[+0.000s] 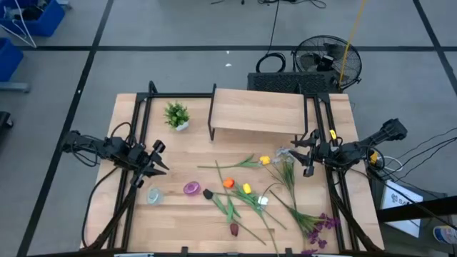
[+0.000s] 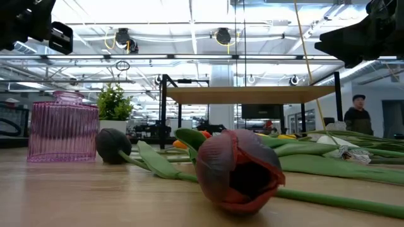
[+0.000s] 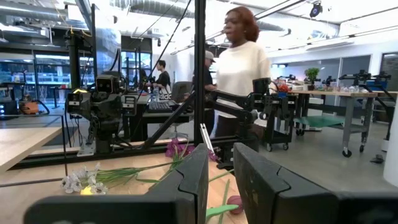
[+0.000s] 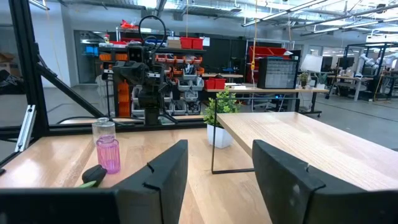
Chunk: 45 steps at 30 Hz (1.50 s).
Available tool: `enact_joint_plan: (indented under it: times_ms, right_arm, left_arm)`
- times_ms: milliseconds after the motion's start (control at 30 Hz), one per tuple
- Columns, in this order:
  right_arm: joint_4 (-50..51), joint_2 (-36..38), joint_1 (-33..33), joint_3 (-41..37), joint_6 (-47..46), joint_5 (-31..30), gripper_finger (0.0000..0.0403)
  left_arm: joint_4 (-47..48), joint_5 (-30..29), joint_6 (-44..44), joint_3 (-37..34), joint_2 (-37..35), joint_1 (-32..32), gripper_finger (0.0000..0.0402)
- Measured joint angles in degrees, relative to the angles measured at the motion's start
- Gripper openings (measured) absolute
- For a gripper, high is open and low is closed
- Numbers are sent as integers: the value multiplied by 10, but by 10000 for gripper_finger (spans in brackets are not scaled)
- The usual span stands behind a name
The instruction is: Pick and place flowers into a vace then onto a shelf
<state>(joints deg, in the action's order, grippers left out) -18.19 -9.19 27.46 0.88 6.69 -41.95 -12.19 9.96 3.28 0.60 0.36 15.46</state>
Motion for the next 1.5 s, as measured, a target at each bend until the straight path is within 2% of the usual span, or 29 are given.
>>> enact_joint_plan:
  times_ms: [1033, 1167, 1333, 1500]
  right_arm:
    - [-13, -1, -4, 0, 0, 0, 171]
    - [-69, -2, -4, 0, -25, 1, 171]
    - [-145, -3, -2, 0, -151, 0, 171]
    - [-242, -3, -4, 0, -167, 0, 171]
  left_arm:
    - [0, 0, 0, 0, 0, 0, 81]
    - [0, 0, 0, 0, 0, 0, 81]
    - [0, 0, 0, 0, 0, 0, 81]
    - [0, 0, 0, 0, 0, 0, 81]
